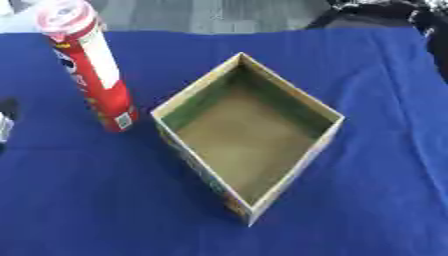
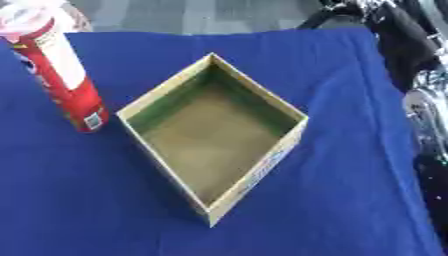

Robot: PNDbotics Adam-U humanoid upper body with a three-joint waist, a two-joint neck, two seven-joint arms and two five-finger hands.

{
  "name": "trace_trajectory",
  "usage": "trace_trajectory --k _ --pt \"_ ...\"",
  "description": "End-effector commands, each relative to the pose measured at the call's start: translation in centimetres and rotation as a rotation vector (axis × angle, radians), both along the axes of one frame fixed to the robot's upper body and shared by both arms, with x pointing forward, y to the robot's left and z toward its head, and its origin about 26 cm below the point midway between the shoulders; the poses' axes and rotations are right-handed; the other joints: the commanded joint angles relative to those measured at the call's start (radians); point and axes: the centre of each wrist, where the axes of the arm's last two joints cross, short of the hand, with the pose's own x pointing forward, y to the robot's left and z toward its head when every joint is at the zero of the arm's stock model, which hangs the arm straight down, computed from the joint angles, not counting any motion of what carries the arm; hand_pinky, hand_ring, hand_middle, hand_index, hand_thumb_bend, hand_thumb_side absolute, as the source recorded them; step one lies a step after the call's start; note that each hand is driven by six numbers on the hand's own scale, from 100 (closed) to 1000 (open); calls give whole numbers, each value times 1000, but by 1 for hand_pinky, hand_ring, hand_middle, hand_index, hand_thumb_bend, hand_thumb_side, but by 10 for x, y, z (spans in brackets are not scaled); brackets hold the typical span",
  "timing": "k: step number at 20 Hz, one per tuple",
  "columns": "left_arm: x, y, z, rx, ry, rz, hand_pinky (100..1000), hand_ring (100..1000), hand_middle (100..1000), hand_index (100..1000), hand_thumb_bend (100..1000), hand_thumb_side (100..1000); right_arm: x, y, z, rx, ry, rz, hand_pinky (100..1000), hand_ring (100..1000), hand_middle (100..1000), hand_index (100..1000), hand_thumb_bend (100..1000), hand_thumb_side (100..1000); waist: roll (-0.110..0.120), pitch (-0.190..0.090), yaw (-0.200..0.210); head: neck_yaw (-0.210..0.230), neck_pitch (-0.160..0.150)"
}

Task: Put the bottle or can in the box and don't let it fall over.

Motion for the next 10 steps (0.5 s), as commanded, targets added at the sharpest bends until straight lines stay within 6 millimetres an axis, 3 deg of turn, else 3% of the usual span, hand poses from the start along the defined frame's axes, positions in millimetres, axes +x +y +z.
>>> trace_trajectory --k 1,10 --pt "-2 3 9 17 -29 7 862 705 789 861 464 333 -3 -2 7 -10 -24 -10 962 861 900 911 100 523 -1 -19 -1 -1 -7" --pt "0 1 12 36 -2 0 865 702 789 864 486 349 -2 -2 7 -13 -22 -7 962 859 896 910 100 523 0 -18 2 3 -10"
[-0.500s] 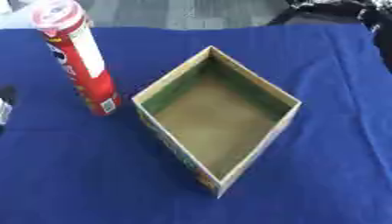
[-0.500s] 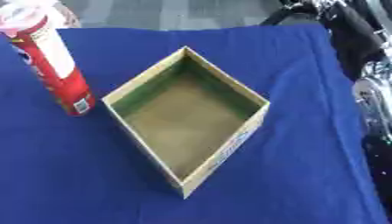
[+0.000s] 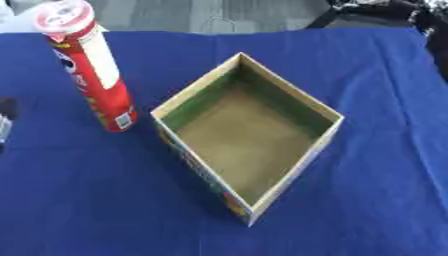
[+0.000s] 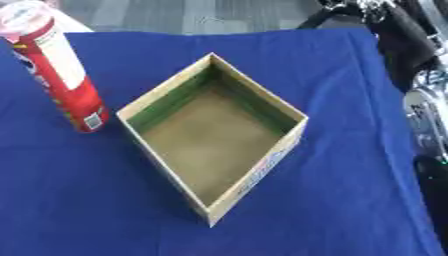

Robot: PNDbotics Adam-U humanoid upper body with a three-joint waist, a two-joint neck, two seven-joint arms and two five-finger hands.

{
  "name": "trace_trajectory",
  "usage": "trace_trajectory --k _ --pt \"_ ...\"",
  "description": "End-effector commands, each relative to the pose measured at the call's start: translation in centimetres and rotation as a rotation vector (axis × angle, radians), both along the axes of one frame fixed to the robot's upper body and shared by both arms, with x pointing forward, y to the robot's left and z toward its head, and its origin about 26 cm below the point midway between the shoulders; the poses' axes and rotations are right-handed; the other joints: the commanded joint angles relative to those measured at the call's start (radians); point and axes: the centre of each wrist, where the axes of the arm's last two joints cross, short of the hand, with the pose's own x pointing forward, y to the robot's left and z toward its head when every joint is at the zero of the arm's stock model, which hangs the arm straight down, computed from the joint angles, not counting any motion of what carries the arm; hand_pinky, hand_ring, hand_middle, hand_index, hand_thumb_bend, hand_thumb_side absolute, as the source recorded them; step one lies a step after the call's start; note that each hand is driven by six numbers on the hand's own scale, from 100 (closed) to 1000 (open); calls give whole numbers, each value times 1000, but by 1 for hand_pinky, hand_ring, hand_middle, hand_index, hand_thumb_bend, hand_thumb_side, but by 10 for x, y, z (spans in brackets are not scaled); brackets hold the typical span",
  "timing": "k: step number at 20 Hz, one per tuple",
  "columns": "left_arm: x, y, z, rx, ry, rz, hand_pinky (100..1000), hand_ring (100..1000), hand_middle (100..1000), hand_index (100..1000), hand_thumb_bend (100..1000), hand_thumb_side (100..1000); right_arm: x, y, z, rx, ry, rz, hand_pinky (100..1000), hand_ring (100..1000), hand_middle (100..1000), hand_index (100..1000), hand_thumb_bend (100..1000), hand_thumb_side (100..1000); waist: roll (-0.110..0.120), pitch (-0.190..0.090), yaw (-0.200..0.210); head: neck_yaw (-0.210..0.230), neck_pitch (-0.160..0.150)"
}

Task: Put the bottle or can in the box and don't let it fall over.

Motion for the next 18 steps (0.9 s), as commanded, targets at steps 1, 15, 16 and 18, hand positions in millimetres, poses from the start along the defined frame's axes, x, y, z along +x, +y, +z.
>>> trace_trajectory --k 1,15,16,18 --pt "0 0 14 44 -3 -8 864 701 789 864 492 352 -2 -1 7 -13 -22 -5 962 859 896 910 100 523 1 -18 1 4 -9" --pt "26 -13 24 109 107 -85 873 718 799 873 552 371 -1 2 7 -14 -17 16 962 855 892 910 100 523 2 -33 -13 19 -9" --pt "29 -15 25 115 116 -100 873 718 799 873 552 371 -1 3 6 -14 -16 21 962 855 892 910 100 523 2 -36 -18 23 -8" --pt "38 -19 29 128 130 -132 880 727 804 878 562 372 -1 4 7 -13 -16 24 962 855 891 909 100 523 1 -36 -21 24 -9"
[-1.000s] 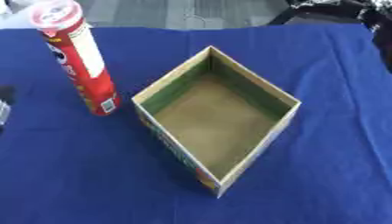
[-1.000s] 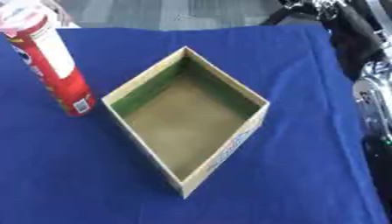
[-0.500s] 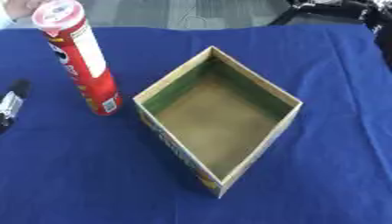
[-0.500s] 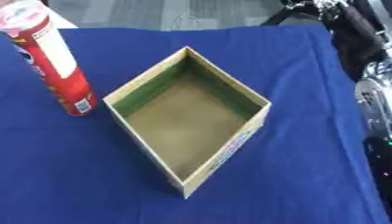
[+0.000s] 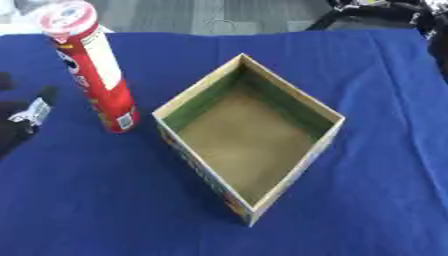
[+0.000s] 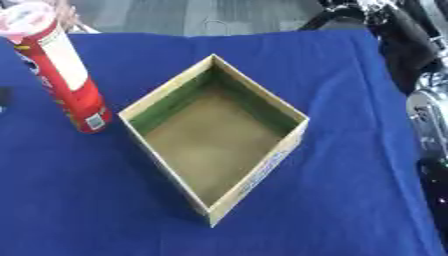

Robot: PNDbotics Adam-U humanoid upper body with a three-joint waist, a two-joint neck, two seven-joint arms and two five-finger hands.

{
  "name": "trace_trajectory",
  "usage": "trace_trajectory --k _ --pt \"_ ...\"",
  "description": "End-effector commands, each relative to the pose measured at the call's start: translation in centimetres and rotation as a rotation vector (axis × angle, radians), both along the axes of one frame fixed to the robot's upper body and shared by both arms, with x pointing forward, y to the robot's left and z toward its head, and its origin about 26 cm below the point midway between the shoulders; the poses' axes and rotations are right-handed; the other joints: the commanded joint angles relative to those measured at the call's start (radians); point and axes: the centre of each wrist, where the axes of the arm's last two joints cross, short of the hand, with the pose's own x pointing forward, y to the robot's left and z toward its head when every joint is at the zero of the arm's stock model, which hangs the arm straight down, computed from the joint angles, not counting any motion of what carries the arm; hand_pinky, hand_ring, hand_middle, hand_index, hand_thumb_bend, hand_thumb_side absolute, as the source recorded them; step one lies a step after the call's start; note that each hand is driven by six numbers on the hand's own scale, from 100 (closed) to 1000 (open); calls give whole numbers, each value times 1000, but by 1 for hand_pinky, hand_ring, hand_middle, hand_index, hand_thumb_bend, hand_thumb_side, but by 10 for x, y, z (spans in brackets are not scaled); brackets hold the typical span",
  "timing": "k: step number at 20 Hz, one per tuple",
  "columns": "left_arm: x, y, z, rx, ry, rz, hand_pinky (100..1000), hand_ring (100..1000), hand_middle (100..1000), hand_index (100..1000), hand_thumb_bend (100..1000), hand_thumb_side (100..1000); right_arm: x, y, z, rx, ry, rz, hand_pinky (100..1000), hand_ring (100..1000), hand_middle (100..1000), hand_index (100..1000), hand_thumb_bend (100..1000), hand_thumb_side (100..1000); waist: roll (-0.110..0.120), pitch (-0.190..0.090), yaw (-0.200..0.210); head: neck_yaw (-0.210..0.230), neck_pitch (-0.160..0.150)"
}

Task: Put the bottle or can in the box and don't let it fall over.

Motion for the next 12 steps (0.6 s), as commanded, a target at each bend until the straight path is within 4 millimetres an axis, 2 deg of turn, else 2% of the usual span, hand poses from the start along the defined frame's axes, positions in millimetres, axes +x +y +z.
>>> trace_trajectory --k 1,12 --pt "10 1 11 44 7 -38 881 728 805 878 564 374 -2 1 8 -11 -26 9 962 854 890 909 100 523 1 -25 0 5 -10" --pt "30 -3 20 74 -2 -136 903 744 816 889 604 381 -1 2 8 -9 -24 17 961 850 885 908 100 523 1 -22 -6 12 -19"
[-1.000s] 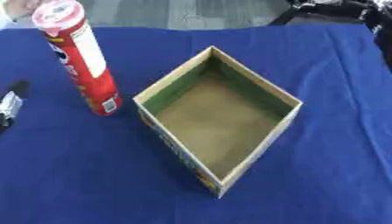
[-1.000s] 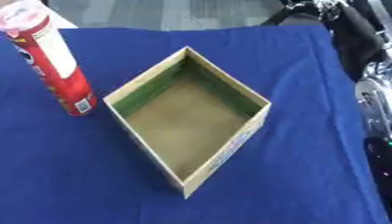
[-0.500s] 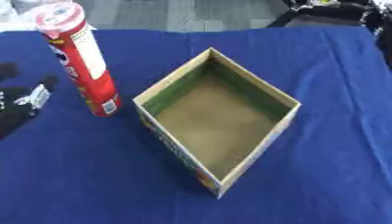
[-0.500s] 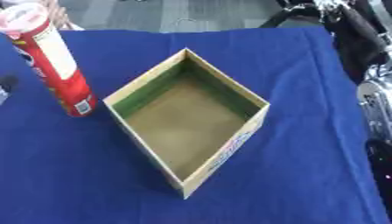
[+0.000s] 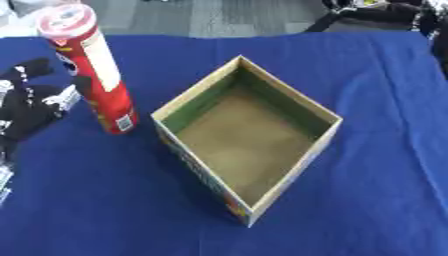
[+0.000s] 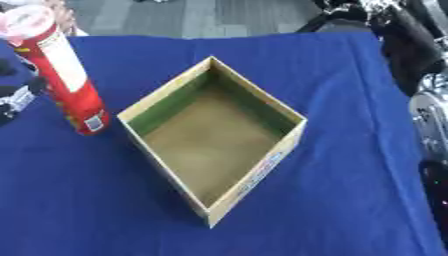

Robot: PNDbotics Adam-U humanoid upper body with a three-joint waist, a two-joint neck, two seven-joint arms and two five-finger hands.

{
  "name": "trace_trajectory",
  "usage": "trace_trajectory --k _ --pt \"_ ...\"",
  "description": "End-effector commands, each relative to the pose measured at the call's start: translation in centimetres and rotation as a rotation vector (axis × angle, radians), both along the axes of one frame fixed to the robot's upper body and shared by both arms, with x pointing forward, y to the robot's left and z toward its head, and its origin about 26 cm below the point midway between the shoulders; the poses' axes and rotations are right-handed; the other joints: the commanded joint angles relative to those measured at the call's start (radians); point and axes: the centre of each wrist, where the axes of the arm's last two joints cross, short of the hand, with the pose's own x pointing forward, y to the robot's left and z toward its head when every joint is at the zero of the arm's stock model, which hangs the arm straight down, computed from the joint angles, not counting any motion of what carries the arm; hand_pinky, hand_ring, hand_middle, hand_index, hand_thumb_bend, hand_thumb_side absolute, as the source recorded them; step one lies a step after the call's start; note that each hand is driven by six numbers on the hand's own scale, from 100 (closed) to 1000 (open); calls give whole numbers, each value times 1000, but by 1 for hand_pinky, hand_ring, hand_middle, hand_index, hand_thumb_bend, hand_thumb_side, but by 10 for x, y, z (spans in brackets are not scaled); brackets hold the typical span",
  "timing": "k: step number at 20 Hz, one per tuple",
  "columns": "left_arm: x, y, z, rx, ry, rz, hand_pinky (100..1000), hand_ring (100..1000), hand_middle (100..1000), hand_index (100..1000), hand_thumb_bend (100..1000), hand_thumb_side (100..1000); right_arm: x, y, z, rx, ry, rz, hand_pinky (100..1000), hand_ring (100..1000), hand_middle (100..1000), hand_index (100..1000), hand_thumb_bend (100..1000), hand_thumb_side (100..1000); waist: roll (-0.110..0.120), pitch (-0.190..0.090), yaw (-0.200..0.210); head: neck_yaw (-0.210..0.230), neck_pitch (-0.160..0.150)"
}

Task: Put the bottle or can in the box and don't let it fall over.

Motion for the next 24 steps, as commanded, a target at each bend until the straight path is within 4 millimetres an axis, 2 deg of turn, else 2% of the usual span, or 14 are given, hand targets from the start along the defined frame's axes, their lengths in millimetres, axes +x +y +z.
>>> trace_trajectory --k 1,9,24 --pt "3 4 11 35 -34 -1 906 746 816 890 612 383 -2 0 7 -6 -25 5 961 849 884 908 100 523 1 -22 -2 7 -16" --pt "12 4 11 71 -56 52 929 760 826 904 692 424 -2 0 7 -5 -26 9 961 843 879 905 100 523 0 -20 -6 11 -22" --pt "30 -3 8 39 -59 147 931 761 833 910 715 491 -2 2 7 -6 -24 22 959 830 865 897 100 523 -2 -14 -10 19 -30"
